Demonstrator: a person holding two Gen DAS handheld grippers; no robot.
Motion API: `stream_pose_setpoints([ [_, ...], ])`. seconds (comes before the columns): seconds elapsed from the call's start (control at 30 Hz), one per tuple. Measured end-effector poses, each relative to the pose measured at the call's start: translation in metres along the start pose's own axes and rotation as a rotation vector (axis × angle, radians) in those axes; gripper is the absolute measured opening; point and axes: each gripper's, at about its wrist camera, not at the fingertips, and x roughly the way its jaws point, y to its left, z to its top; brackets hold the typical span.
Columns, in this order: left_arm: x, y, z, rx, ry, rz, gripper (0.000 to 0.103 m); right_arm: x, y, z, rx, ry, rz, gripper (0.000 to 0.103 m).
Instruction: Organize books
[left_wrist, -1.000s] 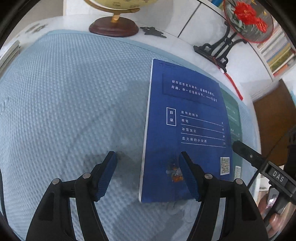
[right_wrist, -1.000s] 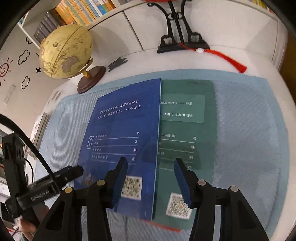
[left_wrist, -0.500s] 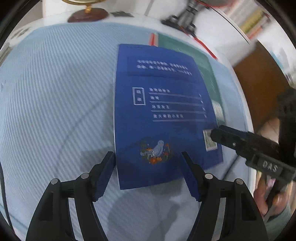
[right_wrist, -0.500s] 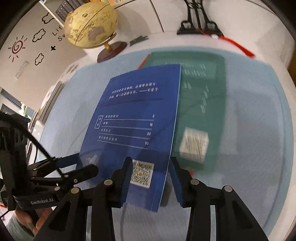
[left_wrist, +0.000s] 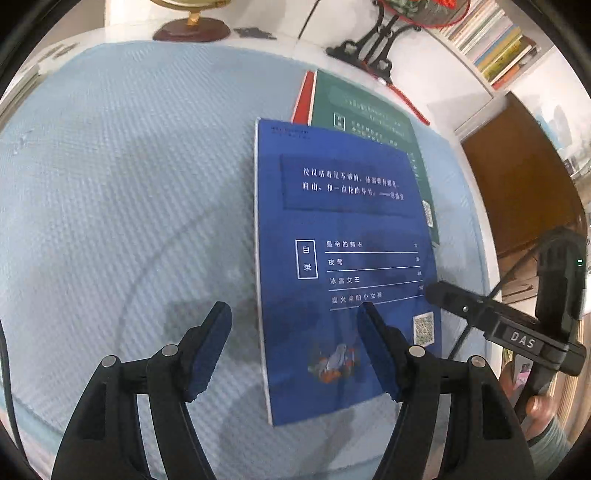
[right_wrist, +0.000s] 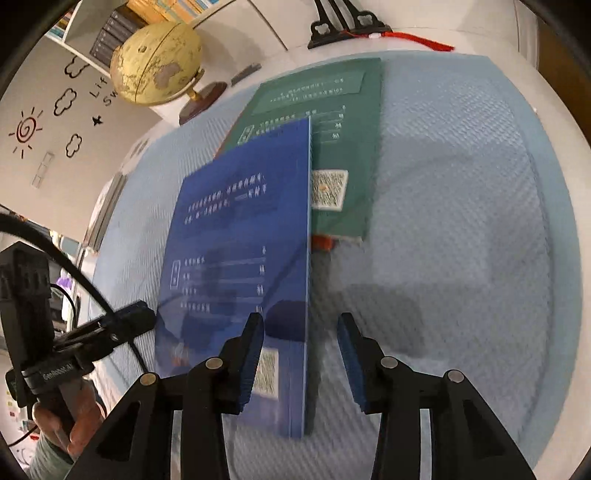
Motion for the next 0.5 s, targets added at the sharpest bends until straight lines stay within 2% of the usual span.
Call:
stream_pose_setpoints([
  [0.17, 0.011, -0.015, -0.003, 0.025, 0.009, -0.006, 0.068, 0.004, 0.007, 0.006, -0.038, -0.005, 0.013, 0.041],
  [0.27, 0.015, -0.022, -0.003, 0.048, 0.009, 0.024, 0.069, 0.004, 0.008, 0.006, -0.034, 0.019, 0.022, 0.042],
  [0.33, 0.017, -0.025, -0.002, 0.059, 0.014, 0.033, 0.069, 0.002, 0.006, 0.005, -0.024, 0.051, 0.064, 0.042],
  [0.37, 0.017, -0.023, -0.001, 0.053, 0.015, 0.033, 0.069, 0.001, 0.003, 0.005, -0.009, 0.064, 0.103, 0.042],
  [0.43, 0.012, -0.014, -0.002, 0.027, 0.013, 0.012, 0.069, -0.001, -0.013, 0.004, 0.075, 0.080, 0.251, 0.043],
  [0.5, 0.011, -0.006, -0.002, -0.007, 0.013, -0.022, 0.069, 0.005, -0.037, 0.003, 0.224, 0.091, 0.436, 0.043],
])
